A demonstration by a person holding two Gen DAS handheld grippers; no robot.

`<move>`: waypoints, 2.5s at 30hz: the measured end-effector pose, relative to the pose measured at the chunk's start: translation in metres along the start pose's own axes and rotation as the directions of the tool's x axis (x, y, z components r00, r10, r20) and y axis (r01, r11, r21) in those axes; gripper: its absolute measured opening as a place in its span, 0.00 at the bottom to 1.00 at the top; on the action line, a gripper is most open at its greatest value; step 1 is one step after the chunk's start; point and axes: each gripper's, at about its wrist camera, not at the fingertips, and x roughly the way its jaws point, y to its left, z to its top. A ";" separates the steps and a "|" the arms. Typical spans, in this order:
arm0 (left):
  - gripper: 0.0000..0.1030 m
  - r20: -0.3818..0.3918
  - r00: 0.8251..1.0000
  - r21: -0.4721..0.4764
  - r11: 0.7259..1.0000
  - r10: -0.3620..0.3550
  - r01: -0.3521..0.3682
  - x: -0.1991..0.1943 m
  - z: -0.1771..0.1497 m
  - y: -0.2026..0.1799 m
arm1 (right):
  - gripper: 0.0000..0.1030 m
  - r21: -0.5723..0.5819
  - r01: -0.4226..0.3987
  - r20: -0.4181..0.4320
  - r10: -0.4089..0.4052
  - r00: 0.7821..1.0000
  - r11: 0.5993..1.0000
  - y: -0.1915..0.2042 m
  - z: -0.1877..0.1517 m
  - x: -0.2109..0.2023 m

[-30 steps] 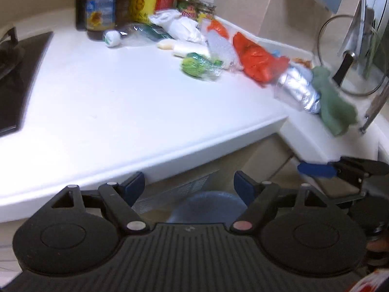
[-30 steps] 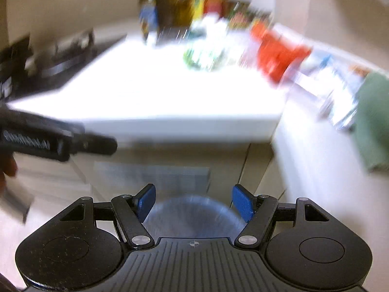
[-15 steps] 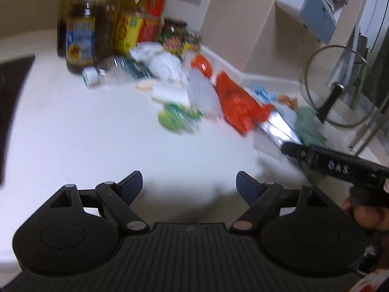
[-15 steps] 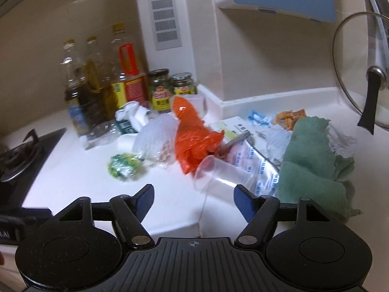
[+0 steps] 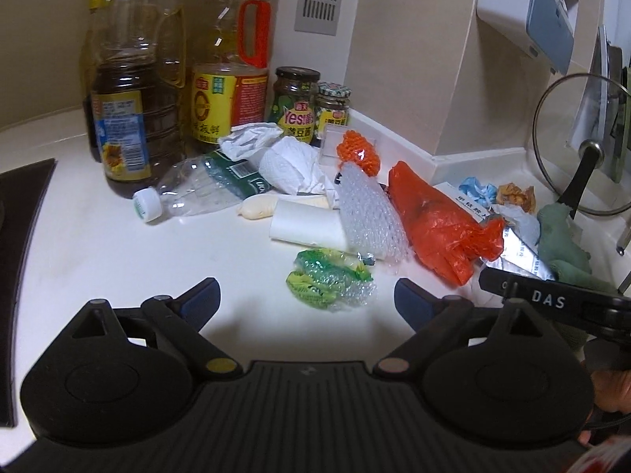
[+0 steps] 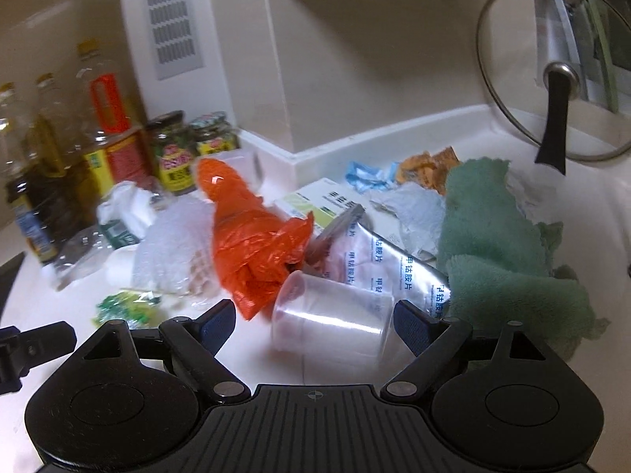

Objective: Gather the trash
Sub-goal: 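Grasp the green plastic wrap with the left tool while the right tool grasps the clear cup, then move both tools over the wastebasket and open them to drop wrap and cup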

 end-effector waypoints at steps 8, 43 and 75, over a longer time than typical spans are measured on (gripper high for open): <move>0.91 -0.014 1.000 0.051 0.999 -0.016 0.016 0.032 0.003 -0.013 | 0.67 -0.015 -0.008 -0.024 0.007 1.000 1.000 -0.012 -0.007 -0.001; 0.48 -0.195 0.966 0.107 0.975 -0.169 0.193 -0.091 -0.110 -0.035 | 0.67 -0.394 -0.273 -0.230 0.194 0.954 0.877 -0.007 -0.113 -0.122; 0.50 -0.515 0.855 0.043 0.994 -0.060 0.096 0.025 -0.222 -0.034 | 0.67 -0.427 -0.357 -0.566 0.063 0.822 0.831 -0.021 -0.226 0.004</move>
